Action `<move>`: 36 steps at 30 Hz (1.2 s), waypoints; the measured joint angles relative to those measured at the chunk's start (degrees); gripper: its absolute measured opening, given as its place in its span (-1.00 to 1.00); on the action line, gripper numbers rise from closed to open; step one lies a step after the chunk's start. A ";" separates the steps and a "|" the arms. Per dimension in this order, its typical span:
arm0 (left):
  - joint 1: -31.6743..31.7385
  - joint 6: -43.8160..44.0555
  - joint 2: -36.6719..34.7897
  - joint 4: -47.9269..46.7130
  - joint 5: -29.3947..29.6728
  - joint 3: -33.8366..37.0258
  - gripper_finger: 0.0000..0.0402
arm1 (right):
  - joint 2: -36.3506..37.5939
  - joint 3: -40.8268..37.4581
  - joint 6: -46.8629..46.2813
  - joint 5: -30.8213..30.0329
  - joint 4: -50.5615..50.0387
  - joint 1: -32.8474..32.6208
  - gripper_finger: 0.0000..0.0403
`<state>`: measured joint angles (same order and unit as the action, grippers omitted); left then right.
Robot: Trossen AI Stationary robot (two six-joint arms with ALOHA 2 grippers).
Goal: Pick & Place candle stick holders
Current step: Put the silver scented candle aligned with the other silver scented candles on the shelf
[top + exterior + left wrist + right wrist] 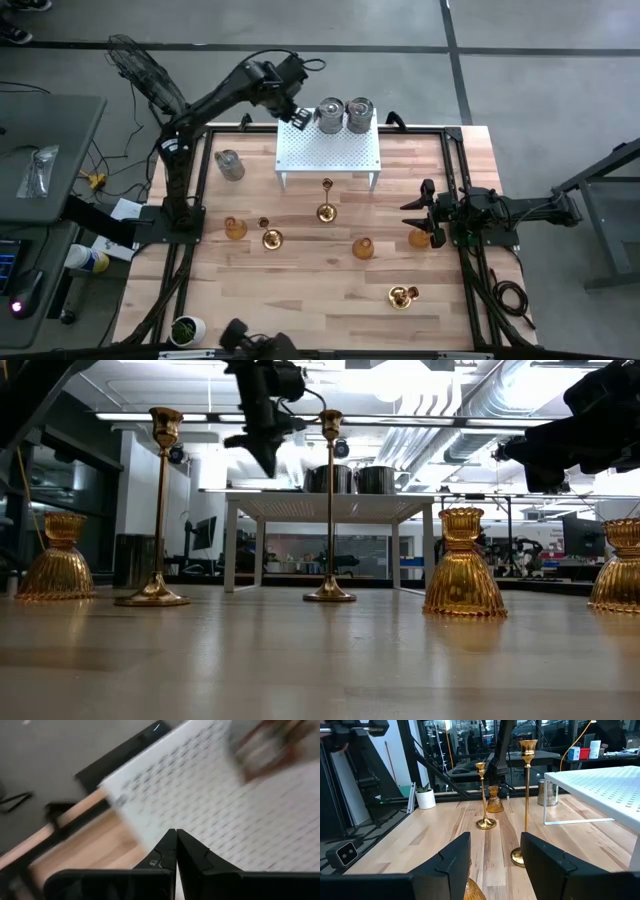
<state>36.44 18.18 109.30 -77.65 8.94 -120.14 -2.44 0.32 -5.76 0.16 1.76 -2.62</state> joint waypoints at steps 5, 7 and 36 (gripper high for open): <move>1.17 0.70 -1.21 -7.21 4.94 -0.04 -1.00 | 0.00 0.00 0.00 0.00 0.00 -0.01 -0.18; 2.13 1.54 -1.64 -9.59 5.57 0.06 -1.00 | 0.00 0.00 0.00 0.00 0.00 -0.01 -0.18; 5.18 17.69 -21.51 4.12 -0.96 47.46 -0.98 | 0.02 0.00 0.00 0.01 0.00 0.00 -0.18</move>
<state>41.63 35.87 87.79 -73.53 7.99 -72.68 -2.42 0.32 -5.76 0.17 1.76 -2.62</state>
